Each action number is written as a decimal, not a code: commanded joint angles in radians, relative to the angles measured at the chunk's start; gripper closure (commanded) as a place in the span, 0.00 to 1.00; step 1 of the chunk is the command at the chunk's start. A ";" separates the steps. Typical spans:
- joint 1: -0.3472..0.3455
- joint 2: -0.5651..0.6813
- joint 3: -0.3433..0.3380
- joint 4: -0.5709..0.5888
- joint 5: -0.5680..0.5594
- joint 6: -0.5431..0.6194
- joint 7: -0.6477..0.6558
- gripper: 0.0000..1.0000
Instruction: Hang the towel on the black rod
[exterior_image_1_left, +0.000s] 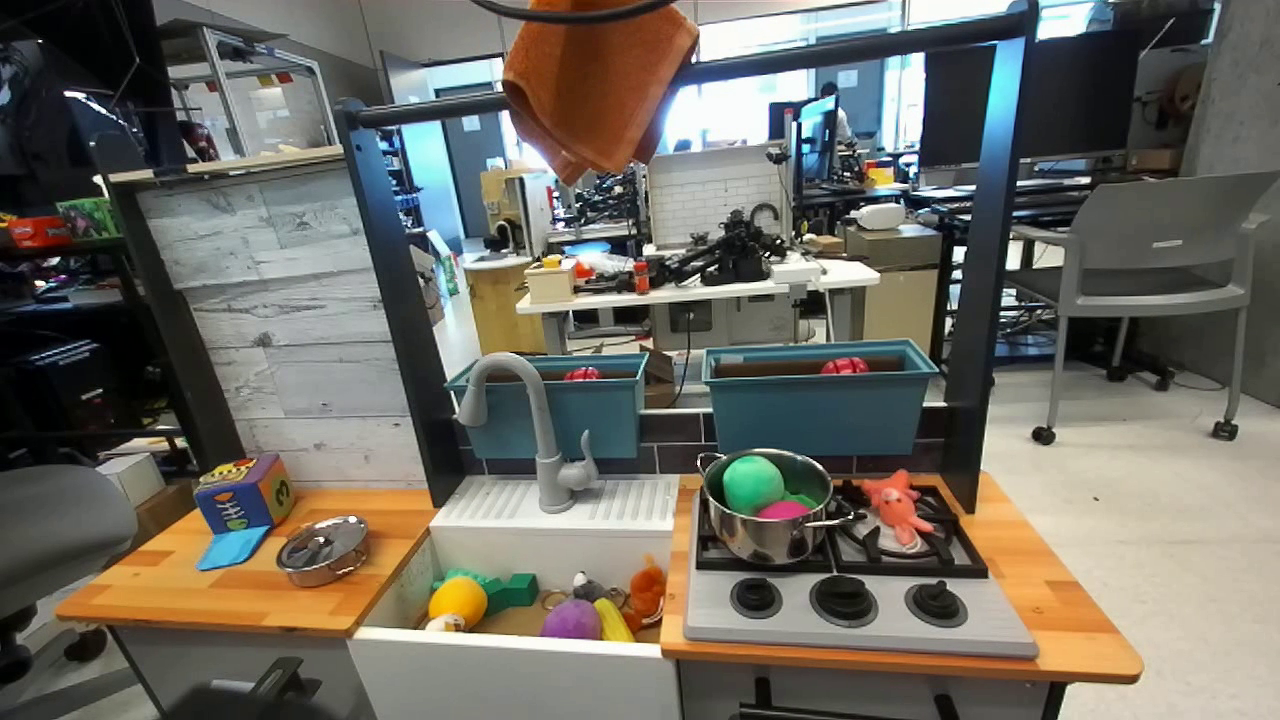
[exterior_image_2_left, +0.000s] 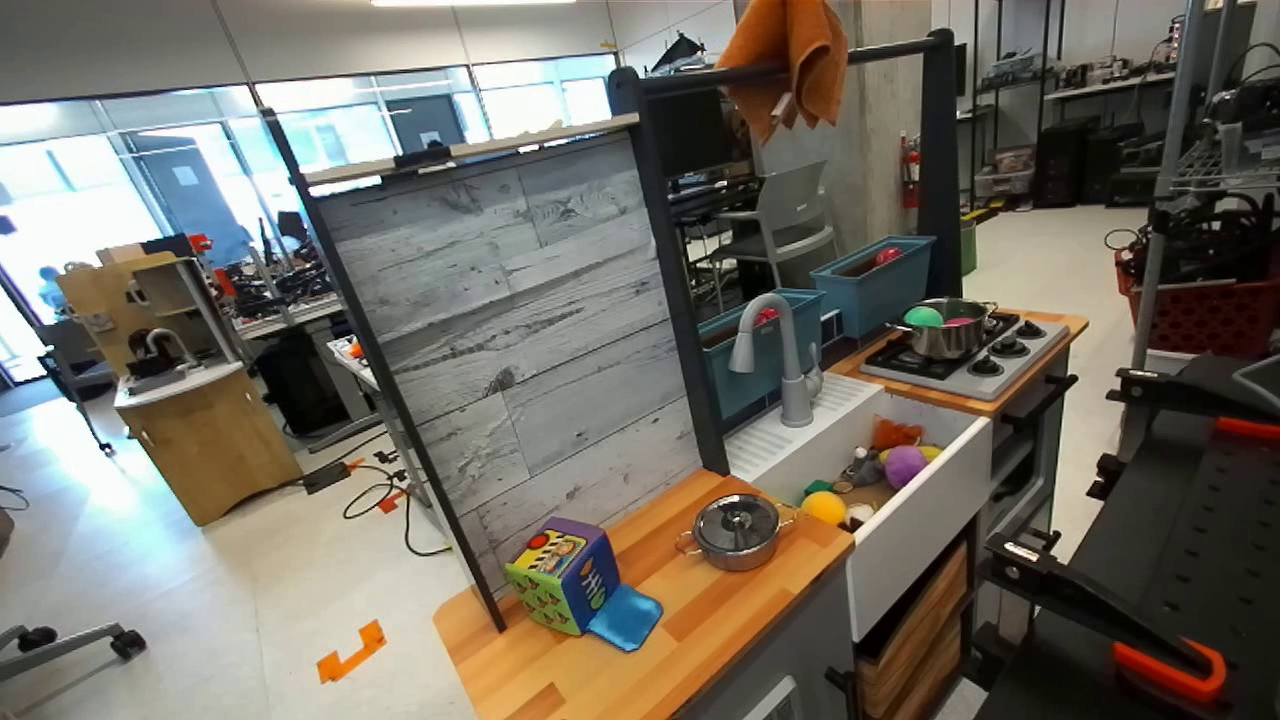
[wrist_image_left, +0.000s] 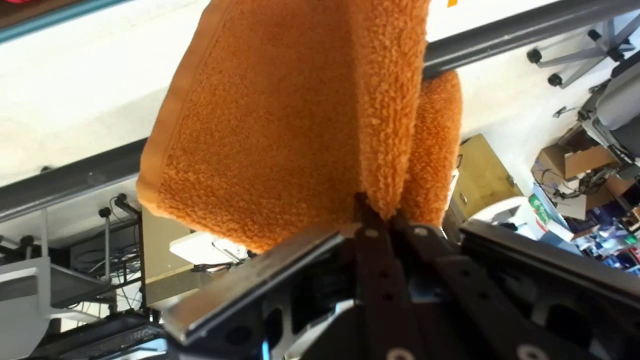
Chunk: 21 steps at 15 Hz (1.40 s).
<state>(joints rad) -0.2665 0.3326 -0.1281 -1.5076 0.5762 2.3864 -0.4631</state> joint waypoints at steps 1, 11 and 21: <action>-0.001 0.059 0.022 0.066 -0.113 -0.032 0.092 0.99; 0.050 0.138 0.049 0.067 -0.362 -0.028 0.207 0.99; 0.024 0.073 0.064 -0.040 -0.384 -0.017 0.117 0.63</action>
<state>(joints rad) -0.2221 0.4336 -0.0820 -1.4888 0.2108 2.3864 -0.3176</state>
